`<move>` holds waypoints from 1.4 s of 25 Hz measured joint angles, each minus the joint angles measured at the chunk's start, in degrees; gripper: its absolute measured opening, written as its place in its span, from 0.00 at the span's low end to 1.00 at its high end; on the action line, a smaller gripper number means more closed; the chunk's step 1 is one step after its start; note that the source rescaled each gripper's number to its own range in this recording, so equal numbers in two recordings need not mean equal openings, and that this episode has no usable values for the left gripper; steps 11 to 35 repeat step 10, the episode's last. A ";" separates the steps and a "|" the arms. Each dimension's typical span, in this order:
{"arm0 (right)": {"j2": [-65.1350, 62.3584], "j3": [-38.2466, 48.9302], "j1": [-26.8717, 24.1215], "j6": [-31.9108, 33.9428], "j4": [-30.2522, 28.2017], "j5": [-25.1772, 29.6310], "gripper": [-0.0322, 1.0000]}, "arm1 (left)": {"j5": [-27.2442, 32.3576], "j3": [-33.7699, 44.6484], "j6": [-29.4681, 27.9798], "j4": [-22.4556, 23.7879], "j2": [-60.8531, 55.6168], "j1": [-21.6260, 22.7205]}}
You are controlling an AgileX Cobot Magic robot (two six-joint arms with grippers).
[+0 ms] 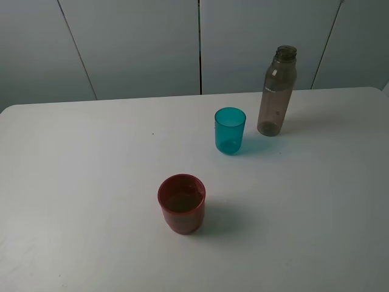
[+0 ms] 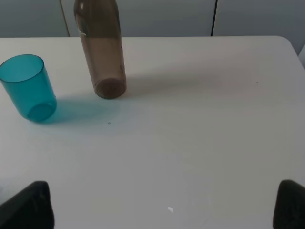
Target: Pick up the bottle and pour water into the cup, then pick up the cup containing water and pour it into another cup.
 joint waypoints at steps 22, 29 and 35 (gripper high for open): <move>0.00 0.00 0.00 0.00 0.00 0.00 1.00 | 0.00 0.00 0.00 0.00 0.00 0.00; 0.00 0.00 0.00 0.00 0.00 0.00 1.00 | 0.00 0.00 0.00 0.00 0.00 0.00; 0.00 0.00 0.00 0.00 0.00 0.00 1.00 | 0.00 0.00 0.00 0.00 0.00 0.00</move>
